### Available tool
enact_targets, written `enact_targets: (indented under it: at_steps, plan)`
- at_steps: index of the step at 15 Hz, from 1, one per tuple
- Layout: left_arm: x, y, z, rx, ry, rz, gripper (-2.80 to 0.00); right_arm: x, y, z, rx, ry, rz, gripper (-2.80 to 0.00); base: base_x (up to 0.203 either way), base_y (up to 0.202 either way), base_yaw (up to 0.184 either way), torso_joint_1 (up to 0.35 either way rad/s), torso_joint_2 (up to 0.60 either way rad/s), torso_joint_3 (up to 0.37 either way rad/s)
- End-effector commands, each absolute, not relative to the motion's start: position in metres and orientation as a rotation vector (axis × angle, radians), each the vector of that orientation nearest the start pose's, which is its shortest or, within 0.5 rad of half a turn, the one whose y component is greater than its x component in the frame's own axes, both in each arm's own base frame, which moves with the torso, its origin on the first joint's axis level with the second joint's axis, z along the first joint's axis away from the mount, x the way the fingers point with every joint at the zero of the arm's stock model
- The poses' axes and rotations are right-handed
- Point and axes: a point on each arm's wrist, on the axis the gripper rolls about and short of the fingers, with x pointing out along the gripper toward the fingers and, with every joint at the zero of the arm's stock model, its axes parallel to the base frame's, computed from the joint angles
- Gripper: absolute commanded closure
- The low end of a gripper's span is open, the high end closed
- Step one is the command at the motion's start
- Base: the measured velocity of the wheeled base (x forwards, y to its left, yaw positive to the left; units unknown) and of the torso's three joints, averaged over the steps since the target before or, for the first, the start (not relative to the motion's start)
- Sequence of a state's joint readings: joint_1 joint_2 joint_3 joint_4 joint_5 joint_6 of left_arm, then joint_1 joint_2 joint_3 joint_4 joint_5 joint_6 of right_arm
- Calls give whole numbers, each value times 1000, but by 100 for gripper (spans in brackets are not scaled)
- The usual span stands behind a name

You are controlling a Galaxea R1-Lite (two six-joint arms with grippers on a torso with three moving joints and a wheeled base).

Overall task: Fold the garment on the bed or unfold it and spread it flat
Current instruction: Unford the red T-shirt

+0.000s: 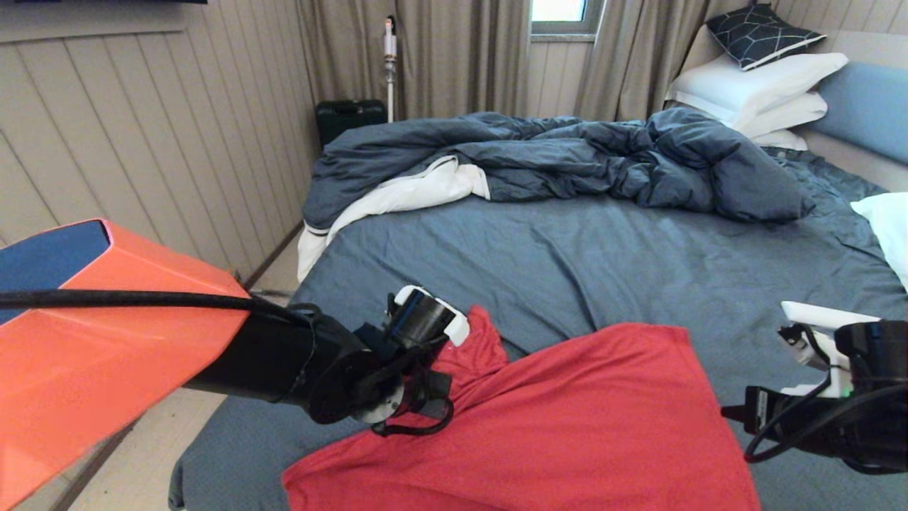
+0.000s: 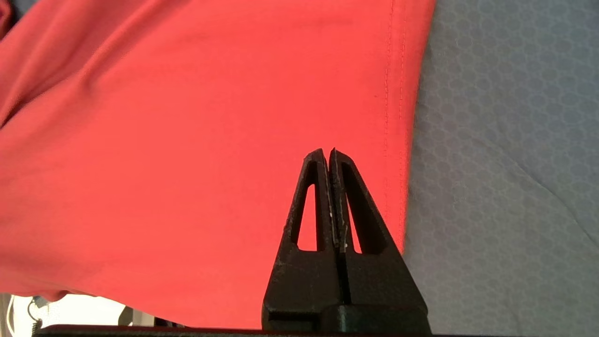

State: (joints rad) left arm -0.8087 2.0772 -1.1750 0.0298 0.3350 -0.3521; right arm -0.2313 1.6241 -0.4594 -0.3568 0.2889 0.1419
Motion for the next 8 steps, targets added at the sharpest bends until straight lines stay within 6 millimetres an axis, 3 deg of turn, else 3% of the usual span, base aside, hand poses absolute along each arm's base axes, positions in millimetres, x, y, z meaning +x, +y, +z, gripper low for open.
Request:
enact_targets:
  at_steps: [1, 5, 8]
  plan:
    - [261, -267, 88, 188, 852, -292, -280, 220, -46, 95, 345, 785, -1, 0, 0, 0, 0, 0, 0, 0]
    - [272, -277, 61, 224, 888, -270, -280, 221, -46, 95, 341, 769, 2, 0, 0, 0, 0, 0, 0, 0]
    - [275, -278, 57, 220, 892, -264, -280, 222, -46, 94, 339, 763, 1, 0, 0, 0, 0, 0, 0, 0]
